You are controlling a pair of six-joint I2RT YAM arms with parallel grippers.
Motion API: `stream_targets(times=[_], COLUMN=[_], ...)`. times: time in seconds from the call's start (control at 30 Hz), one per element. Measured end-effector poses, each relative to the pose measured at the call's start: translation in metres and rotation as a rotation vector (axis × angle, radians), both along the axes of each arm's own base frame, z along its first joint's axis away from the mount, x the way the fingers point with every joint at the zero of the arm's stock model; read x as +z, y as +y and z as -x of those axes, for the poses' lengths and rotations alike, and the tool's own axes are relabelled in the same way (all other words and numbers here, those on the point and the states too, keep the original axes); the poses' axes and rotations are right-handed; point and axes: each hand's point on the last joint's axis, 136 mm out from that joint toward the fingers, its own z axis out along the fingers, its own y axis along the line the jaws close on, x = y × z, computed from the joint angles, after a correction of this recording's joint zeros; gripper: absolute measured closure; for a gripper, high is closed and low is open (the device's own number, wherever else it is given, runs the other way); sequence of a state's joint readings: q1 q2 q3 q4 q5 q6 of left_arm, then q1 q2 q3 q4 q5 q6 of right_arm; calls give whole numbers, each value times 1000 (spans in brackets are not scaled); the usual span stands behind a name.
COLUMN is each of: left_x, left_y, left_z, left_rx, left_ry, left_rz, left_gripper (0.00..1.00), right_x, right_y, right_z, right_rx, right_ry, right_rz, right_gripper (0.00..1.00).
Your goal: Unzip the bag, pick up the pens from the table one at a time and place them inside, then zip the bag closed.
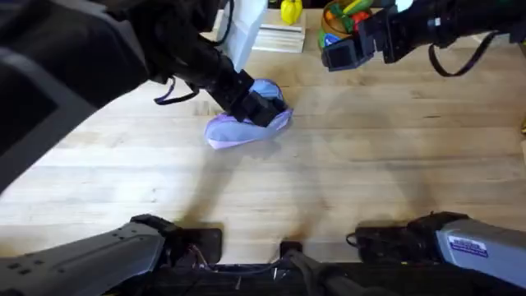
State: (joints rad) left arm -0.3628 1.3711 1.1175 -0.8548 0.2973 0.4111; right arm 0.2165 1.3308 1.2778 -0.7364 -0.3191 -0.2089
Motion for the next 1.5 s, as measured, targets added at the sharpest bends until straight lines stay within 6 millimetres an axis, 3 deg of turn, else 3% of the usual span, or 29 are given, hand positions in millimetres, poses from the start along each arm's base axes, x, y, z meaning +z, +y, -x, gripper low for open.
stream_targets(times=[0.17,0.63,0.83,1.0,1.3,1.5], left_x=[22,5,1,-6,-31,-41], left_y=[26,107,129,133,140,146], left_z=[5,3,7,11,25,26], left_rx=[41,55,109,6,-195,-268], left_ry=[-58,-40,-3,-1,-73,-130], left_rz=[-22,-144,-142,-117,75,132], left_gripper=[7,7,7,7,7,8], right_x=[0,-1,-17,-30,-25,-33], right_y=[0,2,12,38,94,143], right_z=[0,1,-4,2,22,29], right_rx=[-13,-156,-209,-130,57,206], right_ry=[10,113,220,254,225,257], right_rz=[-12,-122,-185,-167,-118,-75], right_gripper=[4,3,3,3,3,4])
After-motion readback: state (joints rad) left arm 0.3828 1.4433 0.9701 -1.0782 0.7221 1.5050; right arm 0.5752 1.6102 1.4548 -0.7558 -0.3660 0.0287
